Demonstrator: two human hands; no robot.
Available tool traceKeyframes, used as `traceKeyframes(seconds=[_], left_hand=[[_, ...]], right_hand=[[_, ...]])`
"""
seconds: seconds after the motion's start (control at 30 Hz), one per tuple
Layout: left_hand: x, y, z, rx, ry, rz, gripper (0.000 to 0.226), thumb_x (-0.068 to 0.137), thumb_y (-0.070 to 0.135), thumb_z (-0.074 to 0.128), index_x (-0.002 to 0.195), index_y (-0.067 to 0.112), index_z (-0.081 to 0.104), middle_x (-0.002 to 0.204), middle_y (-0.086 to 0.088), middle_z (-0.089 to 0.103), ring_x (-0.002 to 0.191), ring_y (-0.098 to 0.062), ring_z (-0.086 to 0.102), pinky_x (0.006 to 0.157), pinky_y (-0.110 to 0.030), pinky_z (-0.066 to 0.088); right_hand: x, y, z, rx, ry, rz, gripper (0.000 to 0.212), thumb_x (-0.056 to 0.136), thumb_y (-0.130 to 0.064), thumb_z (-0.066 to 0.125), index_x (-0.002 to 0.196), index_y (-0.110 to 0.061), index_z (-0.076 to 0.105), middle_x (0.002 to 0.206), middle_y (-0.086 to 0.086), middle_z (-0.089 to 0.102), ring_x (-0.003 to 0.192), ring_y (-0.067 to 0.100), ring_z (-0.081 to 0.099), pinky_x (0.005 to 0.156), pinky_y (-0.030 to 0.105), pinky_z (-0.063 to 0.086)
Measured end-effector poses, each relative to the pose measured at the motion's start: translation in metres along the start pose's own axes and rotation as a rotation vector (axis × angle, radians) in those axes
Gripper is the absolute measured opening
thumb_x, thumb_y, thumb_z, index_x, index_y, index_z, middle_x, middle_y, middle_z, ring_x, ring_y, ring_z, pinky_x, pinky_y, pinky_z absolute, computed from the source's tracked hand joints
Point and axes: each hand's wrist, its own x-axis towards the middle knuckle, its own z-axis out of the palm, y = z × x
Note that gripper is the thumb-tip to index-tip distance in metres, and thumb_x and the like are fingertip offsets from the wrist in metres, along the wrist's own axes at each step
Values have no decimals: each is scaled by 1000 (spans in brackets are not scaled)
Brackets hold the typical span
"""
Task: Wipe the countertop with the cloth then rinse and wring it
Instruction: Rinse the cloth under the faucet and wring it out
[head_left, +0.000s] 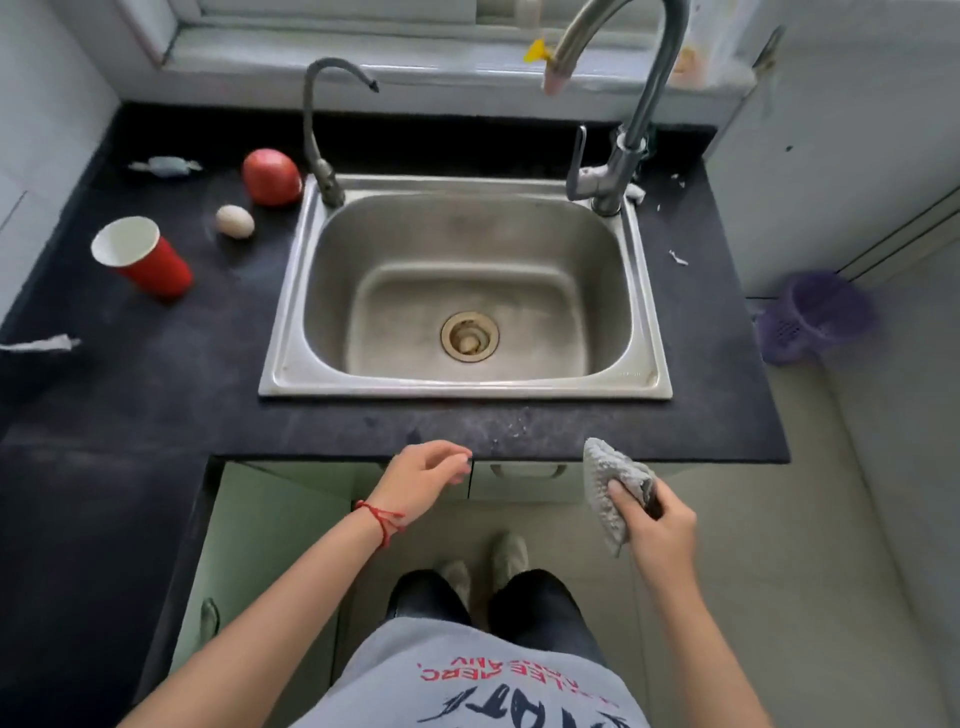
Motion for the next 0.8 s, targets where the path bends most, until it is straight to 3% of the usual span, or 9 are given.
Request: traceKeyframes(seconds=[0.1,0.2,0.3,0.4,0.53,0.7,0.8], left_hand=[[28,38,1,-124,-9,45,17,93,14,49,98,16,65,88,-3,69,74,-6,64,68,-18,50],[55,72,1,-222,-6,51,19,93,14,47,104,15,62,94,-1,67,79,-4,63,67,-12,50],[82,105,0,-311,-8,64,24,93,16,48,115,14,59,100,2,65,88,-8,62,76,-19,51],[107,128,-2,-450,-73,76,22,93,15,48,110,20,59,101,3,67,94,-10,63,83,-25,51],[130,138,3,-611,-191,72,19,84,17,58,102,20,64,90,7,73,85,-7,69,72,-20,57],[151,135,6,-676,-21,8,12,85,9,60,92,16,67,85,2,73,75,-9,71,62,-25,58],[165,137,2,-639,-21,-30,11,84,12,62,92,16,68,87,-1,71,75,-11,69,61,-25,58]], right_hand=[[38,-26,10,63,-38,-11,21,80,-3,67,78,-24,67,70,-15,70,62,-11,58,61,6,46],[81,-54,25,169,-143,8,16,81,-3,65,79,-19,68,65,-17,71,62,-7,61,58,8,48],[121,-78,40,304,-260,63,13,81,-5,64,89,-15,67,73,-9,75,70,2,67,61,14,52],[154,-97,51,449,-393,137,26,73,-20,67,98,-11,64,82,-2,75,78,11,69,63,22,55],[183,-112,67,458,-531,183,36,69,-28,69,101,-13,64,88,3,74,83,17,69,66,28,56],[203,-117,90,334,-501,212,13,82,-14,65,95,-13,65,86,5,73,80,20,70,65,29,57],[212,-116,97,343,-461,241,10,85,-11,61,95,-12,65,84,5,73,79,19,70,68,31,58]])
